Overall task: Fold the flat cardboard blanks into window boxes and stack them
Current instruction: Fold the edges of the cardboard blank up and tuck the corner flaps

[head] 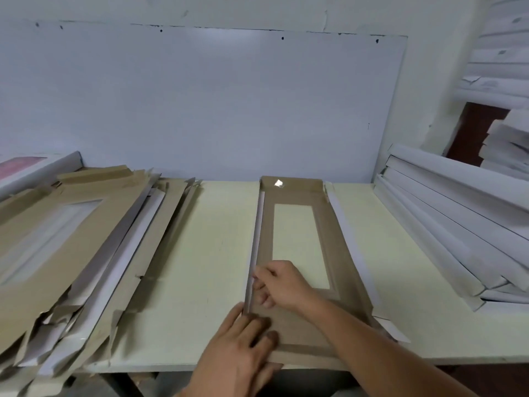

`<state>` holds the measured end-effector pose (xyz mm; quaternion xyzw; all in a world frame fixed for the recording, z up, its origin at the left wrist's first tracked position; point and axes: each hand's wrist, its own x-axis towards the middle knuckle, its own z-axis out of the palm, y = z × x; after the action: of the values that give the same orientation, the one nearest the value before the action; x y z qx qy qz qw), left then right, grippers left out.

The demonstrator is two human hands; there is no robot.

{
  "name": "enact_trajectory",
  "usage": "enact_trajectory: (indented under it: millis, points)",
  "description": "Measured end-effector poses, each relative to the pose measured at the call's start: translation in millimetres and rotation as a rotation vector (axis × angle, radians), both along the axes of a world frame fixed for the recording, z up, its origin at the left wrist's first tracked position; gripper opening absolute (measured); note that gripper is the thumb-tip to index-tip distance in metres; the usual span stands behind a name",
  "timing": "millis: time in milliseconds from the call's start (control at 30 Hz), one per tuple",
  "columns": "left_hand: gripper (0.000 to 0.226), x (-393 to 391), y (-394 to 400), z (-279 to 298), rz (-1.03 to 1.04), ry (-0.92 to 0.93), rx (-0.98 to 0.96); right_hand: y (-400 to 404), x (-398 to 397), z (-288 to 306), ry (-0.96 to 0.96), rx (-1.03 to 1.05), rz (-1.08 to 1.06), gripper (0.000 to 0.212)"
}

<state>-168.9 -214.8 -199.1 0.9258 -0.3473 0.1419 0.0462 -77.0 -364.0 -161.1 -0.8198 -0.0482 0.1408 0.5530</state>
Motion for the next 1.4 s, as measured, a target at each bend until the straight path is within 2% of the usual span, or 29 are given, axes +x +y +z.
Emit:
enact_trajectory:
  millis: [100,200,267,333,433,467,533,633,700,767,833,900,933,1100,1167,1333,1400]
  points:
    - [0.029,6.3,5.8,-1.2,0.034,-0.091,-0.068,-30.2,-26.5,9.1,-0.263,-0.414,0.226,0.053]
    - [0.015,13.0,7.6,11.2,0.062,-0.107,-0.111,-73.4,-60.5,7.7,-0.348,-0.661,0.391,0.059]
    - [0.018,15.4,6.9,20.0,0.100,-0.054,-0.132,-96.1,-80.1,5.1,-0.436,-0.778,0.346,0.049]
    - [0.030,16.0,4.6,26.8,0.157,0.014,-0.153,-109.1,-91.6,4.5,-0.520,-0.840,0.209,0.026]
    - [0.015,18.6,0.0,24.9,0.279,0.068,-0.150,-114.9,-94.1,1.4,-0.461,-0.805,0.019,0.010]
    - [0.013,18.0,-1.9,23.1,0.321,0.049,-0.126,-114.8,-94.2,-1.7,-0.457,-0.808,-0.018,0.018]
    - [0.026,14.6,-6.7,17.9,0.355,-0.024,-0.057,-111.6,-93.6,-9.5,-0.490,-0.835,-0.055,0.033]
    - [0.036,10.0,-16.0,10.5,0.223,-0.137,-0.046,-89.1,-97.6,-19.2,-0.568,-0.883,0.084,0.040]
    - [0.039,9.1,-23.1,5.0,0.078,-0.035,-0.060,-70.7,-104.1,-26.0,-0.584,-0.949,0.220,0.054]
    - [0.046,6.4,-27.3,-1.5,0.040,0.128,-0.076,-58.4,-109.7,-27.6,-0.493,-1.025,0.276,0.071]
    - [0.055,3.0,-21.1,-5.4,0.112,0.080,0.004,-63.8,-111.0,-29.2,-0.403,-1.069,0.273,0.086]
    - [0.057,1.5,-9.1,0.3,0.142,0.064,0.065,-82.8,-104.4,-33.8,-0.449,-1.044,0.282,0.105]
    - [0.056,2.8,-2.0,2.9,0.141,0.047,0.080,-95.2,-103.6,-36.0,-0.385,-1.024,0.275,0.107]
    - [0.046,11.9,14.5,21.3,0.121,0.017,0.137,-123.5,-99.6,-36.2,-0.291,-1.071,0.194,0.077]
    - [0.034,17.3,12.3,27.9,0.097,0.005,0.140,-119.1,-97.5,-33.4,-0.364,-1.083,0.186,0.070]
    - [0.027,35.3,9.0,41.1,-0.037,-0.114,0.339,-98.1,-88.1,-19.1,-0.549,-0.984,0.237,0.047]
    - [0.016,38.7,9.2,47.9,-0.070,-0.127,0.364,-90.5,-81.9,-14.9,-0.633,-0.969,0.221,0.037]
